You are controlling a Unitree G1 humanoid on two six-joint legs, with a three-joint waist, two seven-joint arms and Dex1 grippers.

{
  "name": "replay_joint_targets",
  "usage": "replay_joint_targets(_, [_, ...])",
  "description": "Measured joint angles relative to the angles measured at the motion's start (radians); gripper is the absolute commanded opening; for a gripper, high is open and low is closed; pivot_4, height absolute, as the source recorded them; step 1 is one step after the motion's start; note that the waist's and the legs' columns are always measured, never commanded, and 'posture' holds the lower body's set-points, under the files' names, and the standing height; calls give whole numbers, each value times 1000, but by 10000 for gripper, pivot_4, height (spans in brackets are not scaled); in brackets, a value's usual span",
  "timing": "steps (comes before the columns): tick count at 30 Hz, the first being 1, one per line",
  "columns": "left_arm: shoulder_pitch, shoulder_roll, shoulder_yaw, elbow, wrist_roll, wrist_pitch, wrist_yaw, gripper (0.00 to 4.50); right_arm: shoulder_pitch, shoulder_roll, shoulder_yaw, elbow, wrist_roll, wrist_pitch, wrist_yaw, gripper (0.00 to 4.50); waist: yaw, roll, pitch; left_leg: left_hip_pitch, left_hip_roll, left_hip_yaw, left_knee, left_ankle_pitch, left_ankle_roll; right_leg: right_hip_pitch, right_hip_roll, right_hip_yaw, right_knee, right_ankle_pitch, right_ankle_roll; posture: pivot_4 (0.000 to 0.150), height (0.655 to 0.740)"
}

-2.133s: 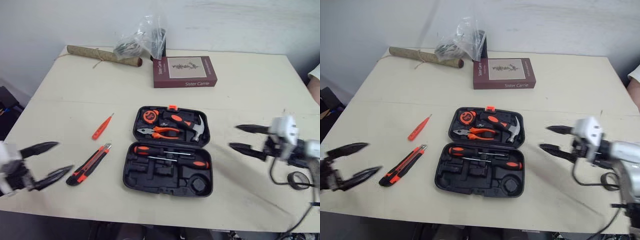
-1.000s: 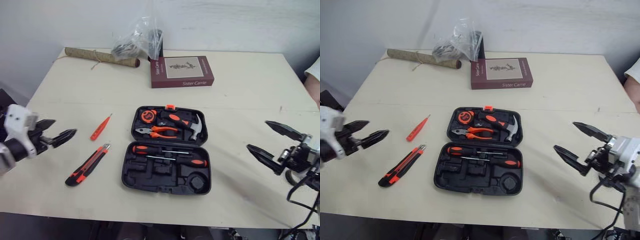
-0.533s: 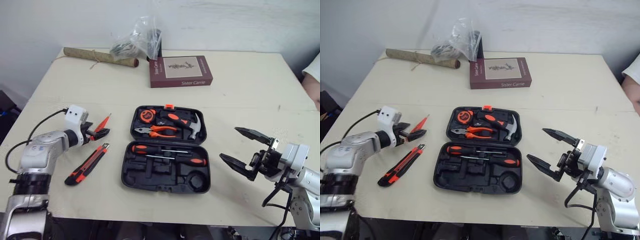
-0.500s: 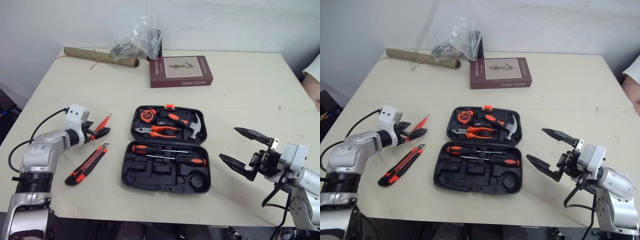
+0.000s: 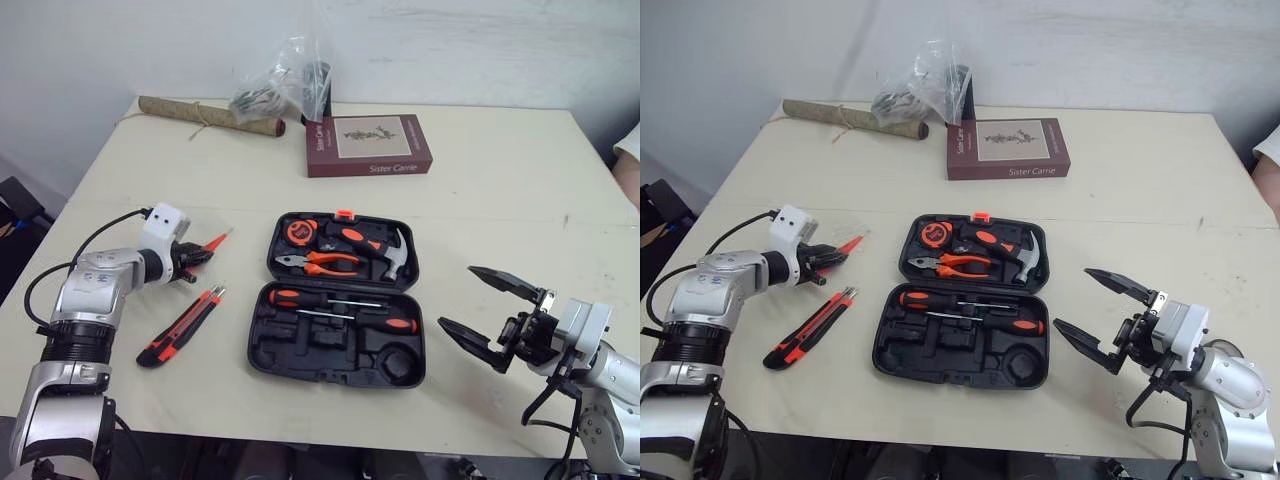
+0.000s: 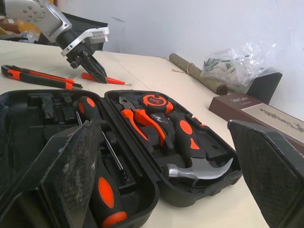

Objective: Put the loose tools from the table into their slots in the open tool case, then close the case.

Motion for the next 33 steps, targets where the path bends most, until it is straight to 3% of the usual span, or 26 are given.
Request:
replay_joint_targets(7, [168, 10, 97, -106, -47, -206, -115, 3295, 33, -2, -12, -1, 1, 1, -2, 45000, -6, -2, 1, -2, 2, 0, -1, 0, 0, -1, 0, 0, 0, 0, 0, 1500, 7400])
replay_joint_targets(12, [227, 115, 119, -288, -100, -457, -369, 3295, 60, -22, -20, -1, 6, 5, 11, 45000, 2, -10, 5, -3, 2, -1, 0, -1, -2, -1, -2, -1, -3, 0, -1, 1500, 7400])
replay_joint_targets(14, [224, 157, 109, -388, -145, -439, -455, 3295, 65, -33, -20, -4, 20, 22, 22, 45000, 3, -8, 5, -3, 2, -1, -1, -2, -1, 0, -3, 0, -5, 0, -1, 1500, 7400])
replay_joint_targets(19, [150, 187, -104, -591, -171, -307, -603, 3295, 96, -88, -12, -52, 76, 98, 81, 45000, 3, -7, 6, -3, 2, -2, -1, -2, 0, 1, 0, 6, -5, 0, -1, 1500, 7400])
replay_joint_targets(33, [-23, 86, -448, -680, 99, -110, -516, 3295, 168, -114, -18, -68, 75, 111, 140, 45000, 3, -9, 7, -3, 1, 0, 1, 0, 2, 0, 5, 11, -3, 0, 0, 1500, 7400])
